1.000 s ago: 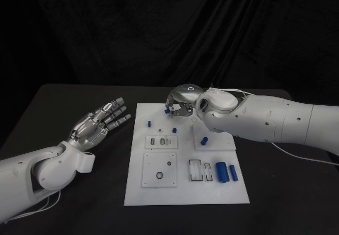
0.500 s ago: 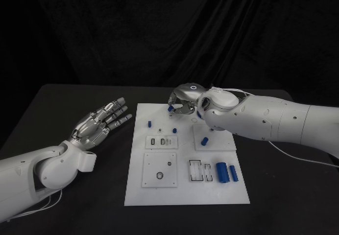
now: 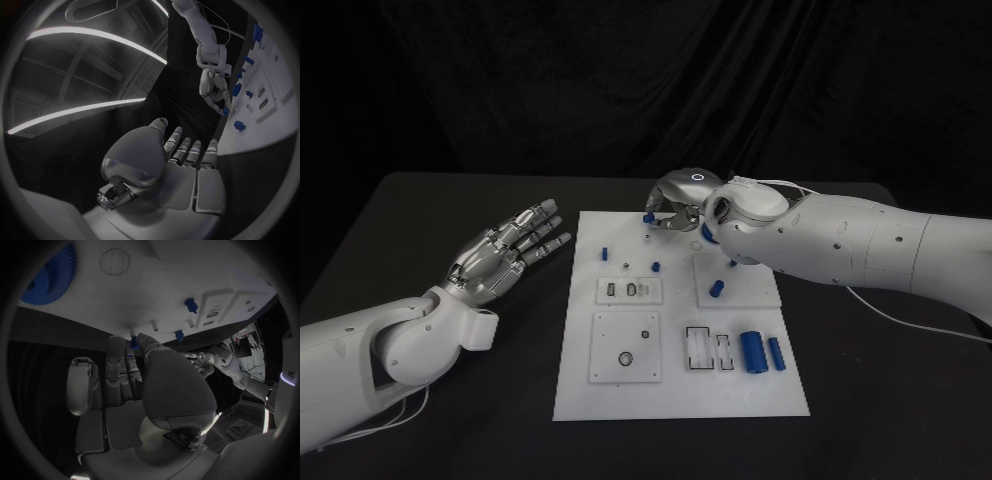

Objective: Assemble the parts on the task board

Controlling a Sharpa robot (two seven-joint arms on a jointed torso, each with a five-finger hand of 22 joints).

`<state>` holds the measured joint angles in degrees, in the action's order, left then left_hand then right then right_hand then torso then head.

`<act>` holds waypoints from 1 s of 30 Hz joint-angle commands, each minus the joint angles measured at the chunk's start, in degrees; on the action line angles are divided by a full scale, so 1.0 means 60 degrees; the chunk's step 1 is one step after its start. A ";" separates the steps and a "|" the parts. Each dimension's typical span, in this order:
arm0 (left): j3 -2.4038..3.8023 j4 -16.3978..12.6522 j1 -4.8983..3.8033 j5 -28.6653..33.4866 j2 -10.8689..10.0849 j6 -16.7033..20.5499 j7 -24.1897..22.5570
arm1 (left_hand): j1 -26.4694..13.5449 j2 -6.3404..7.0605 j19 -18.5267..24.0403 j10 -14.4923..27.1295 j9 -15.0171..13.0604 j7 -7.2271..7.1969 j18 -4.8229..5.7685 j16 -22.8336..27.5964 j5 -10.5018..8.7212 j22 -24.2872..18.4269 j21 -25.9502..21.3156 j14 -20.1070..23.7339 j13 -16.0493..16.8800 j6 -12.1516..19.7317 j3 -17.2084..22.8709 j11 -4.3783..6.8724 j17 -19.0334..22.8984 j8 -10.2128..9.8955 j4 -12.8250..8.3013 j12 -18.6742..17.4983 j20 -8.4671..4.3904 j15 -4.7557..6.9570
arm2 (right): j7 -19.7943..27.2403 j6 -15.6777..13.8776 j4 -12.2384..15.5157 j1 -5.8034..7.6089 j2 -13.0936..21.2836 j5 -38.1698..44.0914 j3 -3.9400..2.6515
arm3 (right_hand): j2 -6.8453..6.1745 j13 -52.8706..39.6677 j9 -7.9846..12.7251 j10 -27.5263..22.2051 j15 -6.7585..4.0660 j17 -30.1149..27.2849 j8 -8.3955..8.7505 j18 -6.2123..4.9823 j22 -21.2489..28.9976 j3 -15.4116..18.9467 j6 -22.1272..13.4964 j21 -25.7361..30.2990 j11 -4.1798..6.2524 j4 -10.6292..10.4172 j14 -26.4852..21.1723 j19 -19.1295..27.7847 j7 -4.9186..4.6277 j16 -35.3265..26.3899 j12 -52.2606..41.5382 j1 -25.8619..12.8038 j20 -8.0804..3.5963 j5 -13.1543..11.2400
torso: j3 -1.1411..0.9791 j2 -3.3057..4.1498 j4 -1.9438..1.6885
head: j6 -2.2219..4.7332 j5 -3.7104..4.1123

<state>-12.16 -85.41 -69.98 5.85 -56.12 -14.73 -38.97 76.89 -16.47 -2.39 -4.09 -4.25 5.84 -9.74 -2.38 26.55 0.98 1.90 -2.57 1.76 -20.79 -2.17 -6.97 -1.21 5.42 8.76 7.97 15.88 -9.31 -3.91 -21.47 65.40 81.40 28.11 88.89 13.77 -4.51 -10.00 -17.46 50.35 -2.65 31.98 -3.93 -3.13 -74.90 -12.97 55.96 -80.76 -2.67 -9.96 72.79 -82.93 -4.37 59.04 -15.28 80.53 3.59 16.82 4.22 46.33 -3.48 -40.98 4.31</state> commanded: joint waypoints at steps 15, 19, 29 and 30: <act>0.0009 0.0011 0.0014 0.0036 0.0008 -0.0175 -0.0326 | -0.0006 -0.0029 -0.0003 0.0069 -0.0007 0.0009 -0.0094 0.0020 0.0035 -0.0013 -0.0054 -0.0021 -0.0005 0.0047 0.0070 -0.0021 0.0011 -0.0015 0.0017 0.0033 0.0040 -0.0063 | -0.0181 0.0471 0.0023 -0.0062 0.0147 -0.0003 -0.0004 | 0.0082 -0.0001 -0.0002 0.0003 0.0053 -0.0039 -0.0003 0.0019 -0.1244 -0.0075 -0.0040 0.0036 -0.0008 -0.0055 -0.0097 0.0007 -0.0008 -0.0031 0.0021 -0.0099 0.0064 0.0002 | 0.0001 -0.0004 0.0011 | -0.0051 -0.0003; 0.0009 0.0012 0.0015 0.0036 0.0012 -0.0179 -0.0316 | -0.0006 -0.0029 -0.0003 0.0069 -0.0007 0.0009 -0.0094 0.0020 0.0035 -0.0013 -0.0054 -0.0021 -0.0005 0.0047 0.0070 -0.0021 0.0011 -0.0015 0.0017 0.0033 0.0040 -0.0063 | -0.0216 0.0556 0.0011 -0.0071 0.0149 -0.0003 -0.0004 | 0.0076 0.0000 -0.0001 -0.0001 0.0056 -0.0051 0.0000 0.0018 -0.1242 -0.0069 -0.0046 0.0042 -0.0011 -0.0065 -0.0109 0.0012 -0.0013 -0.0038 0.0023 -0.0121 0.0067 -0.0001 | -0.0001 -0.0004 0.0015 | -0.0063 0.0009; 0.0009 0.0022 0.0016 0.0036 0.0016 -0.0178 -0.0280 | -0.0013 -0.0028 -0.0002 0.0076 -0.0005 0.0015 -0.0093 0.0024 0.0036 -0.0014 -0.0055 -0.0015 -0.0006 0.0061 0.0095 -0.0028 0.0013 -0.0019 0.0004 0.0027 0.0042 -0.0067 | -0.0298 0.0714 -0.0008 -0.0089 0.0108 -0.0003 -0.0004 | 0.0097 0.0002 -0.0001 -0.0016 0.0065 -0.0093 0.0001 0.0010 -0.1228 -0.0064 -0.0054 0.0070 -0.0016 -0.0106 -0.0147 0.0036 -0.0015 -0.0061 0.0030 -0.0194 0.0075 -0.0015 | -0.0002 -0.0005 0.0019 | -0.0111 0.0007; 0.0009 0.0023 0.0017 0.0036 0.0014 -0.0176 -0.0276 | -0.0013 -0.0028 -0.0002 0.0076 -0.0005 0.0015 -0.0093 0.0024 0.0036 -0.0014 -0.0055 -0.0015 -0.0006 0.0061 0.0095 -0.0028 0.0013 -0.0019 0.0004 0.0027 0.0042 -0.0067 | -0.0304 0.0716 -0.0015 -0.0094 0.0100 -0.0003 -0.0004 | 0.0107 0.0002 -0.0001 -0.0018 0.0066 -0.0097 0.0001 0.0009 -0.1225 -0.0067 -0.0054 0.0075 -0.0016 -0.0112 -0.0152 0.0040 -0.0014 -0.0063 0.0031 -0.0203 0.0077 -0.0017 | -0.0003 -0.0007 0.0024 | -0.0112 0.0006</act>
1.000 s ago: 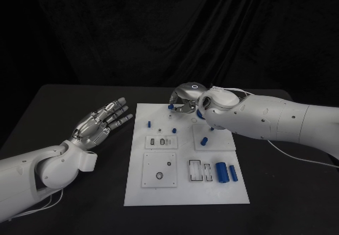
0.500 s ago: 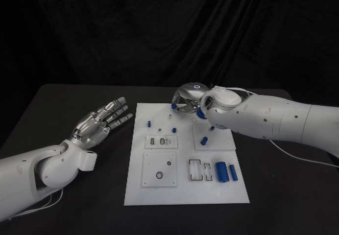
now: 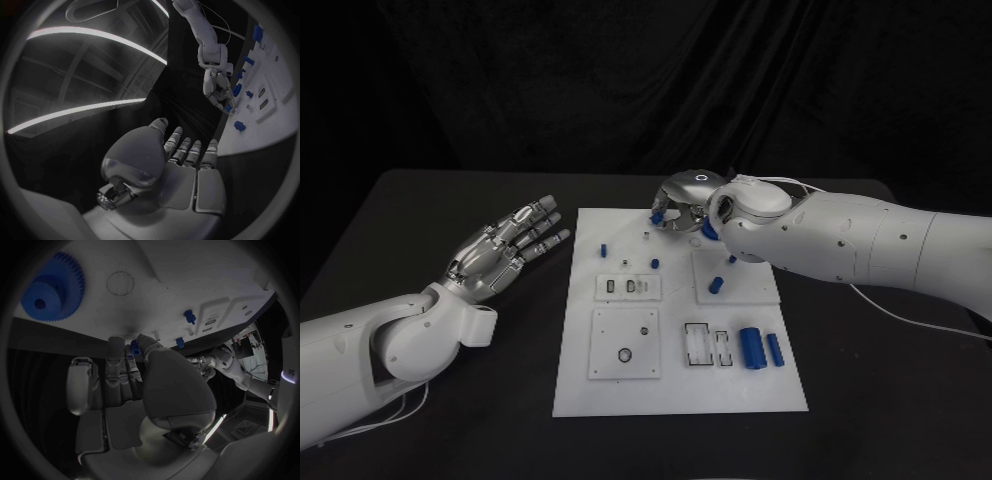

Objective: Assemble the parts on the task board

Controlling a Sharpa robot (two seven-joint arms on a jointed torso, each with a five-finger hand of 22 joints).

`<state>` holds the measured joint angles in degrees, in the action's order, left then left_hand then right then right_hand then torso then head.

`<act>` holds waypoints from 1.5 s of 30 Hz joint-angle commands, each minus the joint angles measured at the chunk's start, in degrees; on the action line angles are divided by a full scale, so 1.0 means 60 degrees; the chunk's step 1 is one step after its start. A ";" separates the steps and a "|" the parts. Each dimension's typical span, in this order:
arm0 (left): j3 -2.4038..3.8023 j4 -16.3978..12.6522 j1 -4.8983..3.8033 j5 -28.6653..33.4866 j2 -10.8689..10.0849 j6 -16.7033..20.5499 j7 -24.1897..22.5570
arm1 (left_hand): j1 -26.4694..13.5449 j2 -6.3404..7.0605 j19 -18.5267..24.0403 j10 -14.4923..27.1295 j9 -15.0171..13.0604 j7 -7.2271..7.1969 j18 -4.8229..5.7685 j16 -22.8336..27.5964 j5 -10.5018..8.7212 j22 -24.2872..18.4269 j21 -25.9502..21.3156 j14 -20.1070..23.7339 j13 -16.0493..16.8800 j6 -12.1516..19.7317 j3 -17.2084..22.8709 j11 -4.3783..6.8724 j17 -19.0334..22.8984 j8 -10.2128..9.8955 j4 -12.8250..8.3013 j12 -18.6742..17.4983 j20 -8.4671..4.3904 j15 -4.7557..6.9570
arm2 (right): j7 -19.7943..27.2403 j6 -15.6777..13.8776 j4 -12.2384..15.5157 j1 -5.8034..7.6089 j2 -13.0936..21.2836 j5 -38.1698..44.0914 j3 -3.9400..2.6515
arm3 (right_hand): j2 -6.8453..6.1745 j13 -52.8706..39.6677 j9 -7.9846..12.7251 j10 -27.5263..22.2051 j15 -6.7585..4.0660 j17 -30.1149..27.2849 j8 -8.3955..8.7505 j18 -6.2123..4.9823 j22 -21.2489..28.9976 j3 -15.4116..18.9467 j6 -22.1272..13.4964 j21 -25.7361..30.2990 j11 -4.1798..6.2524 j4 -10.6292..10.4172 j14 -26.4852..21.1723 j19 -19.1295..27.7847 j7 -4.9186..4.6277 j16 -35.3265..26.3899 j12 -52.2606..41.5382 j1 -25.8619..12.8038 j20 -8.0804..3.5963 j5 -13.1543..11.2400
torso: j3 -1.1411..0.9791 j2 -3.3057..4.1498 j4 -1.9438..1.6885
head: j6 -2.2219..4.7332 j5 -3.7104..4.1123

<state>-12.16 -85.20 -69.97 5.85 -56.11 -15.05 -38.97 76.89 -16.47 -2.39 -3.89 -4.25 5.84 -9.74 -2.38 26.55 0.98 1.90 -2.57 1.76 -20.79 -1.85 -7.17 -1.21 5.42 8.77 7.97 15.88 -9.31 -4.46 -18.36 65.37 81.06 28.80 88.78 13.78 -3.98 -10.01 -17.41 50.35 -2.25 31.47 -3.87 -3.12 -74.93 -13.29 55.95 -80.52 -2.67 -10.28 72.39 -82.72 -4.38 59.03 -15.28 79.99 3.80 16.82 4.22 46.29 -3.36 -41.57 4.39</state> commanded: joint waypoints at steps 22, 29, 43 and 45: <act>0.0009 -0.0016 0.0016 0.0036 -0.0043 -0.0105 -0.0226 | -0.0021 -0.0032 -0.0005 0.0042 -0.0005 0.0020 -0.0092 0.0022 0.0042 -0.0013 -0.0054 -0.0016 -0.0004 0.0063 0.0072 -0.0001 0.0012 -0.0021 -0.0007 0.0037 0.0046 -0.0075 | -0.0270 -0.0133 -0.0100 -0.0062 -0.0169 0.0016 -0.0007 | 0.0187 0.0025 0.0041 -0.0176 0.0051 -0.0401 0.0045 -0.0056 -0.1076 -0.0115 -0.0258 0.0275 -0.0073 -0.0079 -0.0355 0.0191 -0.0077 -0.0314 0.0098 -0.0182 0.0088 -0.0085 | 0.0002 0.0010 -0.0024 | 0.0008 0.0041; 0.0009 -0.0009 0.0016 0.0036 -0.0039 -0.0117 -0.0208 | -0.0026 -0.0033 -0.0007 0.0036 -0.0009 0.0021 -0.0092 0.0017 0.0044 -0.0012 -0.0053 -0.0021 -0.0001 0.0047 0.0085 -0.0006 0.0010 -0.0016 -0.0010 0.0051 0.0048 -0.0078 | -0.0245 -0.0265 -0.0114 -0.0061 -0.0223 0.0016 -0.0011 | 0.0186 0.0034 0.0090 -0.0280 0.0069 -0.0449 0.0059 -0.0070 -0.1049 -0.0140 -0.0411 0.0335 -0.0089 -0.0057 -0.0425 0.0238 -0.0116 -0.0352 0.0132 -0.0189 0.0107 -0.0070 | 0.0000 0.0005 -0.0017 | -0.0006 0.0003; 0.0009 0.0077 0.0026 0.0036 0.0020 -0.0185 -0.0132 | -0.0035 -0.0036 -0.0001 0.0041 -0.0005 0.0029 -0.0091 0.0024 0.0048 -0.0014 -0.0057 -0.0013 -0.0003 0.0068 0.0114 -0.0015 0.0013 -0.0020 -0.0016 0.0041 0.0052 -0.0084 | -0.0337 0.0313 -0.0102 -0.0061 -0.0232 0.0016 -0.0015 | -0.0083 -0.0048 0.0717 -0.1352 0.0363 -0.0620 0.0053 -0.0231 -0.0716 0.0265 -0.2412 0.1038 -0.0423 0.0181 -0.0989 0.0762 0.0121 -0.0498 0.0246 -0.0461 0.0375 -0.1026 | 0.0007 0.0006 -0.0030 | -0.0025 0.0025; 0.0009 0.0084 0.0034 0.0036 0.0024 -0.0193 -0.0129 | -0.0037 -0.0036 0.0003 0.0044 -0.0005 0.0031 -0.0091 0.0025 0.0048 -0.0015 -0.0060 -0.0011 -0.0005 0.0070 0.0119 -0.0016 0.0014 -0.0021 -0.0018 0.0036 0.0052 -0.0085 | -0.0375 0.0373 -0.0102 -0.0061 -0.0220 0.0016 -0.0015 | -0.0083 -0.0090 0.0858 -0.1554 0.0385 -0.0620 0.0064 -0.0250 -0.0681 0.0383 -0.2841 0.1140 -0.0452 0.0226 -0.1061 0.0826 0.0194 -0.0487 0.0227 -0.0501 0.0413 -0.1201 | 0.0005 0.0009 -0.0031 | -0.0020 0.0030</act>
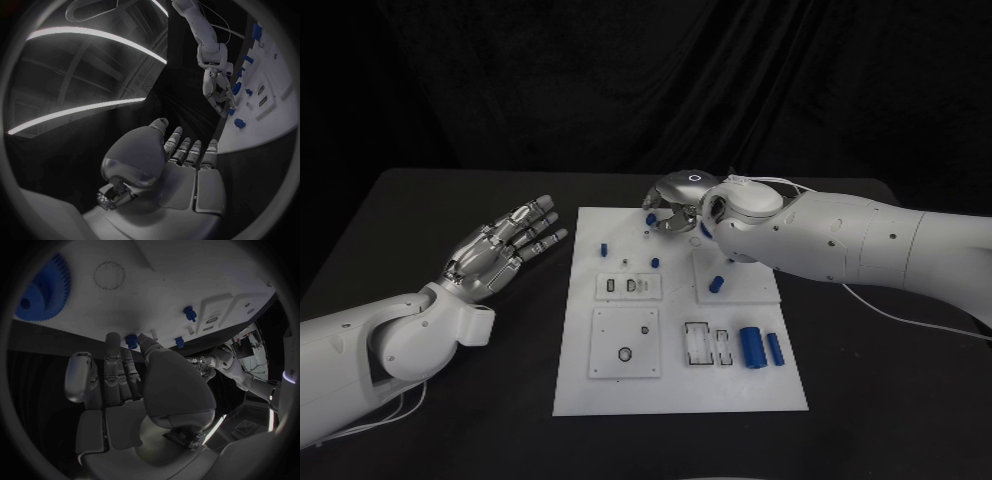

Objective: Assemble the parts on the task board

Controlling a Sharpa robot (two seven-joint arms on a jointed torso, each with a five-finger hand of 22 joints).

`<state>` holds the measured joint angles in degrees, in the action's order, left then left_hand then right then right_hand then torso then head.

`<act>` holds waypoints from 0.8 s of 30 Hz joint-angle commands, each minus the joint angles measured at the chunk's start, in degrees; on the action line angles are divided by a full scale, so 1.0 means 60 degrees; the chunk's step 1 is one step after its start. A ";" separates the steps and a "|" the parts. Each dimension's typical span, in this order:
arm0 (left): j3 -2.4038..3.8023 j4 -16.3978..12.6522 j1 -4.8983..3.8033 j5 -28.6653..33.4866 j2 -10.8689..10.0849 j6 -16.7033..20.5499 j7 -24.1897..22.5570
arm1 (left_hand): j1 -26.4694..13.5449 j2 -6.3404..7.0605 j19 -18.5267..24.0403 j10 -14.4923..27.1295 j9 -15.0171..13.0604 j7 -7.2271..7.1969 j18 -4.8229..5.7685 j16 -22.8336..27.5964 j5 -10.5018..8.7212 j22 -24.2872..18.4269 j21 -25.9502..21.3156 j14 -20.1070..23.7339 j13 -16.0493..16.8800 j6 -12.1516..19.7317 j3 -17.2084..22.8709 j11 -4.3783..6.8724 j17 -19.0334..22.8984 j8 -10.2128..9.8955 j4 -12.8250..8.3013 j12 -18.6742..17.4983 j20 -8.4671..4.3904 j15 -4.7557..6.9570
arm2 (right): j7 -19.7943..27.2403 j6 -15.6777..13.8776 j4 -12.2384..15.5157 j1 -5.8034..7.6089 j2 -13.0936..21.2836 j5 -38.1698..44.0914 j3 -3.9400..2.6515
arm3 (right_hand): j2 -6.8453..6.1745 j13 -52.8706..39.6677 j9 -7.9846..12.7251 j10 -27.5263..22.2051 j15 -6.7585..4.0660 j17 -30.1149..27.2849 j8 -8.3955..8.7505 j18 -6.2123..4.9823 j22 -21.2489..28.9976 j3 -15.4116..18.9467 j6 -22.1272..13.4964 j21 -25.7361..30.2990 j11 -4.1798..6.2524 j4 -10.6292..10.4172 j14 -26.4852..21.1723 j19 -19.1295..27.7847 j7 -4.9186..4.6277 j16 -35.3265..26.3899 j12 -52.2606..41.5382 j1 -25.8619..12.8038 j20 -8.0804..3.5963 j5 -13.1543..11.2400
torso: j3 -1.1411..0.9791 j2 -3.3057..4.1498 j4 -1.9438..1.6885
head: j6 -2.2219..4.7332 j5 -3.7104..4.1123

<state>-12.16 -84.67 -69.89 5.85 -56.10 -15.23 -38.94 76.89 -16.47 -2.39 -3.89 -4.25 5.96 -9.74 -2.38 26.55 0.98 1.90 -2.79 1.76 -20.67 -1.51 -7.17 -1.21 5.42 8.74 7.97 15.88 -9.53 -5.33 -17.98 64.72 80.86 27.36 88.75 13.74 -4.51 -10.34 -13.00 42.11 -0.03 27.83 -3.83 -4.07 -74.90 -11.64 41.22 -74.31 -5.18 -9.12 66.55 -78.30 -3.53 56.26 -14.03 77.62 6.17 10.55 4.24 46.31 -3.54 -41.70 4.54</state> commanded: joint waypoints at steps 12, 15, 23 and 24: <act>0.0008 0.0001 0.0078 0.0036 -0.0008 -0.0186 -0.0135 | -0.0037 -0.0036 0.0003 0.0045 -0.0005 0.0012 -0.0090 0.0025 0.0048 -0.0016 -0.0060 0.0026 -0.0005 0.0051 0.0062 -0.0016 0.0014 -0.0021 -0.0013 0.0036 0.0052 -0.0049 | -0.0354 0.0282 0.0056 -0.0028 0.0173 0.0021 -0.0007 | 0.0059 -0.0115 0.0413 -0.0510 0.0048 -0.0017 0.0071 -0.0124 -0.0639 0.0257 -0.1128 0.0264 -0.0058 0.0096 -0.0189 0.0177 -0.0151 -0.0001 -0.0040 -0.0130 0.0053 -0.0247 | -0.0002 0.0000 0.0015 | -0.0016 -0.0026; 0.0008 -0.0010 0.0089 0.0036 -0.0028 -0.0198 -0.0149 | -0.0037 -0.0036 0.0003 0.0045 -0.0005 0.0012 -0.0090 0.0025 0.0048 -0.0016 -0.0060 0.0026 -0.0005 0.0051 0.0062 -0.0016 0.0014 -0.0021 -0.0013 0.0036 0.0052 -0.0049 | -0.0271 0.0056 0.0127 -0.0026 0.0260 0.0021 -0.0007 | 0.0083 -0.0130 0.0391 -0.0513 0.0047 -0.0016 0.0047 -0.0127 -0.0635 0.0266 -0.1022 0.0279 -0.0054 0.0088 -0.0192 0.0184 -0.0187 0.0004 -0.0065 -0.0143 0.0055 -0.0252 | -0.0001 -0.0002 0.0011 | -0.0010 -0.0024; 0.0008 -0.0123 0.0117 0.0036 -0.0208 -0.0144 -0.0210 | -0.0047 -0.0030 -0.0006 0.0041 -0.0011 0.0018 -0.0089 0.0015 0.0049 -0.0012 -0.0054 0.0015 -0.0001 0.0028 0.0090 -0.0022 0.0009 -0.0015 -0.0026 0.0055 0.0056 -0.0057 | -0.0044 -0.0756 0.0931 0.0315 0.0997 0.0021 -0.0032 | 0.0371 -0.0448 0.0275 0.0186 -0.0058 -0.0044 -0.0282 -0.0080 -0.0826 0.0134 0.0361 0.0138 0.0059 0.0344 -0.0078 -0.0027 -0.0545 0.0092 -0.0939 0.0272 -0.0033 0.0370 | -0.0004 0.0004 0.0013 | 0.0041 0.0038; 0.0008 -0.0143 0.0120 0.0036 -0.0234 -0.0128 -0.0216 | -0.0049 -0.0023 -0.0010 0.0036 -0.0013 0.0019 -0.0089 0.0012 0.0048 -0.0010 -0.0052 0.0011 0.0001 0.0017 0.0099 -0.0025 0.0007 -0.0011 -0.0034 0.0065 0.0059 -0.0061 | -0.0053 -0.0759 0.1125 0.0406 0.1150 0.0021 -0.0033 | 0.0377 -0.0467 0.0282 0.0261 -0.0064 -0.0055 -0.0290 -0.0085 -0.0819 0.0103 0.0416 0.0162 0.0072 0.0363 -0.0086 -0.0016 -0.0555 0.0078 -0.1009 0.0316 -0.0042 0.0411 | -0.0005 0.0004 0.0013 | 0.0044 0.0050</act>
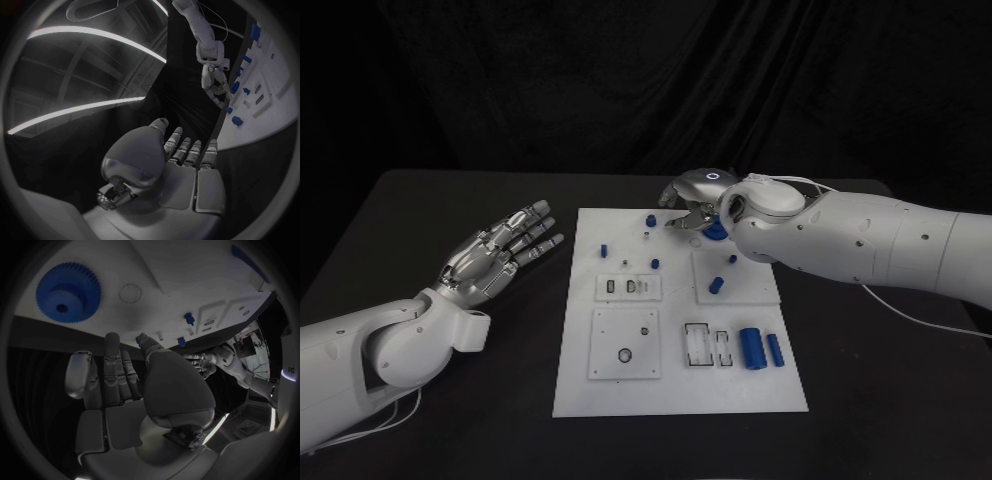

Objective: Assemble the parts on the task board

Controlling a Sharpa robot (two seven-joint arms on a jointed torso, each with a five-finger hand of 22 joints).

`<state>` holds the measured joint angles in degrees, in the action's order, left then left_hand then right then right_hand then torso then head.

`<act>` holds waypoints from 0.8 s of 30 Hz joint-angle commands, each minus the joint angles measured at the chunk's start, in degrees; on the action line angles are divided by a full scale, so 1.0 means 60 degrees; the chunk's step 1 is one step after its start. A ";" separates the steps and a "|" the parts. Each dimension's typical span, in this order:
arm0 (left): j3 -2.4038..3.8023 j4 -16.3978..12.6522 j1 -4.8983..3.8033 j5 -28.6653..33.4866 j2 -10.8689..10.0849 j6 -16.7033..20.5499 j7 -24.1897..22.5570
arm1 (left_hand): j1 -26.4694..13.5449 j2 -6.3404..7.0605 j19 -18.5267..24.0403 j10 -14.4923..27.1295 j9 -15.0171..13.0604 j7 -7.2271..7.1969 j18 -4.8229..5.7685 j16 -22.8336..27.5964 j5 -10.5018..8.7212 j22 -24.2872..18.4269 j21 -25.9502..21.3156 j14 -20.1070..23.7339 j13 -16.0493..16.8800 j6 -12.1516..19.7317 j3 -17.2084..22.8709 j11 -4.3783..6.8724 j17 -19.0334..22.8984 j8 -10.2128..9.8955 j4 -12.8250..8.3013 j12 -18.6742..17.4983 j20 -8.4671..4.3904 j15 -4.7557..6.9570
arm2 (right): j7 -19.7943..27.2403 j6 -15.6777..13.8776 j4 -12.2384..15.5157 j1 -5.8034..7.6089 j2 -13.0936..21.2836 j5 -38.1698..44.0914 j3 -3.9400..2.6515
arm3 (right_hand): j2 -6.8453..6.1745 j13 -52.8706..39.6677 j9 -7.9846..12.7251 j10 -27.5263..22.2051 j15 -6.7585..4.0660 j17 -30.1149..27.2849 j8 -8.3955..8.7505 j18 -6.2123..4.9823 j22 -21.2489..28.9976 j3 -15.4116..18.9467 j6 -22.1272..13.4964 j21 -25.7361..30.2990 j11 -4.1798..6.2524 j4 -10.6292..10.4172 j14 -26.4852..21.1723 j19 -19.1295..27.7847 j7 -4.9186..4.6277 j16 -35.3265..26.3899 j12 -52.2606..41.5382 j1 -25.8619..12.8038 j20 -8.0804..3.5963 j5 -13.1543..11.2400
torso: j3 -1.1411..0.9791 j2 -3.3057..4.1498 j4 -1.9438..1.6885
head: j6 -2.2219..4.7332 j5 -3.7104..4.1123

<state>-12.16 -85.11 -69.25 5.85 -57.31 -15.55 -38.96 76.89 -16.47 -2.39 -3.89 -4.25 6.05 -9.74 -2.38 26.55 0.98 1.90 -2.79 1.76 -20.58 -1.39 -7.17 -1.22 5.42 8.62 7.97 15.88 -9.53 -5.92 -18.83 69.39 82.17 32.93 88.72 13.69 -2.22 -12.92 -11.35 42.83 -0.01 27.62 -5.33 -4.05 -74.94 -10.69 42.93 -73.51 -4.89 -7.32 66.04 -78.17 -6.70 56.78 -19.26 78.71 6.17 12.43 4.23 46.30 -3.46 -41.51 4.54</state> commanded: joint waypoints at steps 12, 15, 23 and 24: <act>0.0009 -0.0153 0.0030 0.0036 -0.0113 -0.0023 -0.0218 | -0.0057 -0.0014 -0.0016 0.0029 -0.0019 0.0006 -0.0090 0.0006 0.0047 -0.0009 -0.0049 0.0003 0.0004 -0.0022 0.0096 -0.0032 0.0005 -0.0002 -0.0030 0.0077 0.0063 -0.0067 | -0.0867 0.0716 0.2193 0.0863 0.2359 0.0025 0.0044 | -0.0381 -0.9856 0.0282 0.4431 -0.0258 0.5949 0.0203 0.0037 -0.1380 -0.0267 0.0739 -0.0323 0.0588 -0.0230 0.1646 -0.0286 0.0192 0.3238 -1.0000 -0.0196 -0.0299 0.0150 | -0.0007 -0.0014 0.0053 | 0.0018 0.0159; 0.0009 -0.0151 0.0032 0.0036 -0.0107 -0.0028 -0.0216 | -0.0064 -0.0016 -0.0015 0.0024 -0.0023 0.0007 -0.0090 0.0004 0.0050 -0.0009 -0.0050 0.0001 0.0005 -0.0034 0.0114 -0.0041 0.0005 0.0004 -0.0040 0.0084 0.0065 -0.0068 | -0.1080 0.0894 0.2139 0.0844 0.2588 0.0025 0.0060 | -0.0376 -1.1739 0.0202 0.6360 -0.0256 0.8035 0.0154 0.0197 -0.1782 -0.0174 0.0973 -0.0967 0.0580 -0.0316 0.2520 -0.0653 0.0181 0.4340 -1.1209 -0.0305 -0.0226 0.0113 | -0.0002 -0.0016 0.0042 | 0.0012 0.0143; 0.0009 -0.0135 0.0054 0.0036 -0.0092 -0.0068 -0.0204 | -0.0064 -0.0016 -0.0015 0.0024 -0.0023 0.0007 -0.0090 0.0004 0.0050 -0.0009 -0.0050 0.0001 0.0005 -0.0034 0.0114 -0.0041 0.0005 0.0004 -0.0040 0.0084 0.0065 -0.0068 | -0.1442 0.0925 0.1971 0.0541 0.2871 0.0025 0.0076 | -0.0441 -1.2847 0.0109 0.7861 -0.0388 1.0397 0.0203 0.0443 -0.2210 0.0275 0.1044 -0.1946 0.0724 -0.0659 0.3993 -0.1382 0.0274 0.5537 -1.1790 -0.0840 -0.0337 -0.0094 | 0.0006 0.0010 0.0044 | -0.0023 0.0127; 0.0009 -0.0132 0.0057 0.0036 -0.0089 -0.0073 -0.0202 | -0.0068 -0.0020 -0.0011 0.0022 -0.0023 0.0009 -0.0089 0.0002 0.0054 -0.0010 -0.0052 -0.0002 0.0006 -0.0032 0.0127 -0.0045 0.0004 0.0005 -0.0045 0.0087 0.0067 -0.0071 | -0.1443 0.0919 0.1969 0.0514 0.2873 0.0025 0.0077 | -0.0434 -1.2847 0.0104 0.7861 -0.0414 1.0397 0.0211 0.0469 -0.2243 0.0302 0.1030 -0.2044 0.0747 -0.0688 0.3993 -0.1457 0.0288 0.5537 -1.1790 -0.0865 -0.0361 -0.0101 | 0.0006 0.0013 0.0038 | -0.0024 0.0130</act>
<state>-12.17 -85.83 -69.00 5.86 -57.96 -15.49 -38.97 76.89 -16.47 -2.39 -3.89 -4.32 6.05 -9.74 -2.38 26.55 0.98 1.90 -2.79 1.76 -20.58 -1.06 -7.17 -1.21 5.42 8.29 8.21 15.88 -9.52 -11.74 -14.67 81.13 85.48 50.23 88.71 14.20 -4.89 -74.95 -10.68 84.15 -1.99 74.95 -4.32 -2.18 -74.92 -9.17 48.90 -85.47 -0.81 -11.55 84.02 -83.86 -5.27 89.84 -89.86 73.93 4.30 12.16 4.20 46.28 -3.15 -41.61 5.33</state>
